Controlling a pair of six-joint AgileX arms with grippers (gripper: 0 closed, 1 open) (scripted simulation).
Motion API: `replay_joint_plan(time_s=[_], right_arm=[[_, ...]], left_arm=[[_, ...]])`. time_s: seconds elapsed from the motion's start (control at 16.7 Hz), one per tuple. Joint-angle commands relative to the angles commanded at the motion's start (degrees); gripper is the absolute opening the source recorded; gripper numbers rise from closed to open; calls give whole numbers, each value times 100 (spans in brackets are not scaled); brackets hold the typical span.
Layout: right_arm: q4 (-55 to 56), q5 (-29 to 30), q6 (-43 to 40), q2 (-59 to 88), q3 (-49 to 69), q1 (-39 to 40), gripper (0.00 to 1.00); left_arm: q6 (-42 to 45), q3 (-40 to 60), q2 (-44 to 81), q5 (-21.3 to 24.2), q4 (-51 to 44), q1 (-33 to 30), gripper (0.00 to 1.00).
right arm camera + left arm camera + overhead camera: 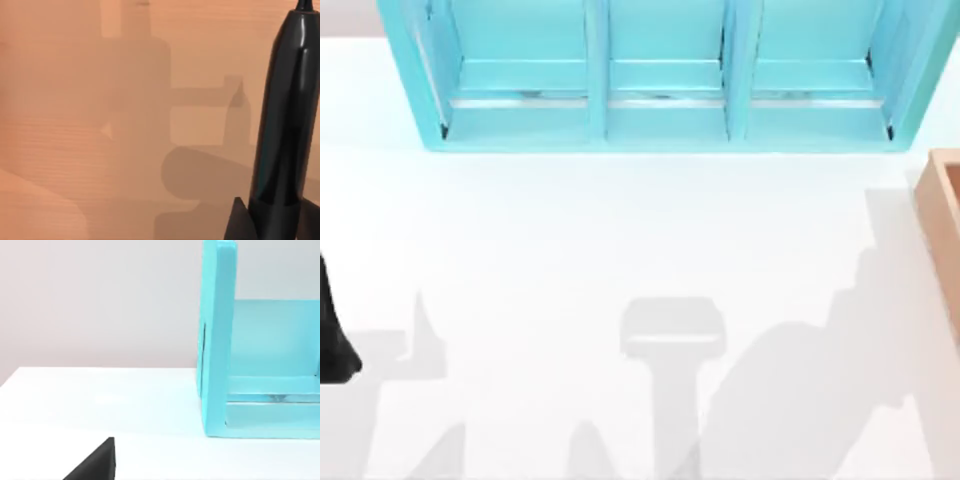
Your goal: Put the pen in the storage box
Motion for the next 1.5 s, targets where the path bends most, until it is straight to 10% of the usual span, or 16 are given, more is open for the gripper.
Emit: replay_joint_plan(time_s=[0.66,1.5], right_arm=[[617,-125,-151,-84,-636,-439,0],[617,-125,-151,-84,-636,-439,100]], left_arm=[[0,0,0,0,0,0,100],[0,0,0,0,0,0,100]])
